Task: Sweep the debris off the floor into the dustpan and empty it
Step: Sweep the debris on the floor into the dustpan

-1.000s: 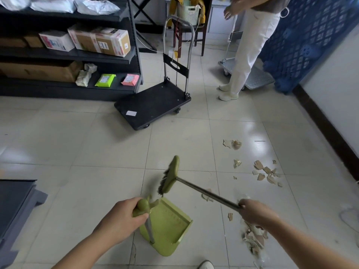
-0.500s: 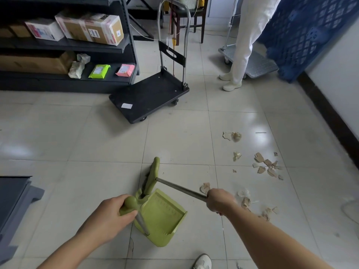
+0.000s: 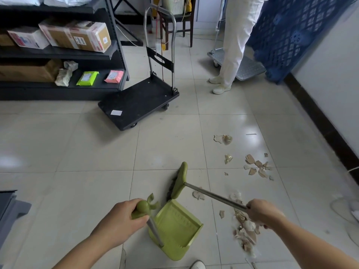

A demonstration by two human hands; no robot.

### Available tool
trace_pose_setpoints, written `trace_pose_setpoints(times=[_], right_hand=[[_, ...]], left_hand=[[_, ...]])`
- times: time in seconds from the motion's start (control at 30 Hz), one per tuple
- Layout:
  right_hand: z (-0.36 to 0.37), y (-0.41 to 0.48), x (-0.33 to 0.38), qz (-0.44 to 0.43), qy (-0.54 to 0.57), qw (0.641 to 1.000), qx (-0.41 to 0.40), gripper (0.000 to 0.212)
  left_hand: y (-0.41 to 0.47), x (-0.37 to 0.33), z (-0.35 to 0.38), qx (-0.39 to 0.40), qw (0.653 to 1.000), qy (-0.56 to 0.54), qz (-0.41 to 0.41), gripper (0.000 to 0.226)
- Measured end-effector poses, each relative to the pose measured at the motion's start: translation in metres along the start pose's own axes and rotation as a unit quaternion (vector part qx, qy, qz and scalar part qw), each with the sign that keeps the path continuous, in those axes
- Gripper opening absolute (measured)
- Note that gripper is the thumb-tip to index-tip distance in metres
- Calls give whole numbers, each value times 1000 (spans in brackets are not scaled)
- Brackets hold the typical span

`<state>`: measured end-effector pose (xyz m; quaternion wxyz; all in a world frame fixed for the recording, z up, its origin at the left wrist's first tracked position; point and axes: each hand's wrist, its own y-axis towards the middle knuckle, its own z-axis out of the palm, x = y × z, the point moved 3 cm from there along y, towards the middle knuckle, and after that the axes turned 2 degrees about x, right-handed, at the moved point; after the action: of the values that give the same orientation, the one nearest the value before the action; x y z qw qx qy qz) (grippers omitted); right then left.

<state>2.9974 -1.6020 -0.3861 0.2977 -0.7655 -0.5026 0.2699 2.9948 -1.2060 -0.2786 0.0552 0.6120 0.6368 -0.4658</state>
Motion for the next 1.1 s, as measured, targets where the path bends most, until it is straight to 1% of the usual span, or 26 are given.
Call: trace_pose_setpoints(times=[0.2,0.3,0.6,0.83,0.97,1.1], right_hand=[[-20,-9,-59,48,-4,999,2,30],[-26,-12,-85,71,-9,997,-1,30],[-49,-18,-139,107,-28,994,-4,30],[-67,-13,-152,124,-14,992,-17,30],[-87,-7,-147,116,-24,993,-24,26],[-105,2,-141,98,-38,994,-42,29]], left_hand=[[17,-31,13,14,999,-7,27,7],[24,-47,18,34,999,-18,23,8],[52,-79,40,58,997,0,47,10],[84,-99,44,61,995,43,60,7],[100,-111,45,57,995,61,61,6],[113,-123,45,50,994,69,61,5]])
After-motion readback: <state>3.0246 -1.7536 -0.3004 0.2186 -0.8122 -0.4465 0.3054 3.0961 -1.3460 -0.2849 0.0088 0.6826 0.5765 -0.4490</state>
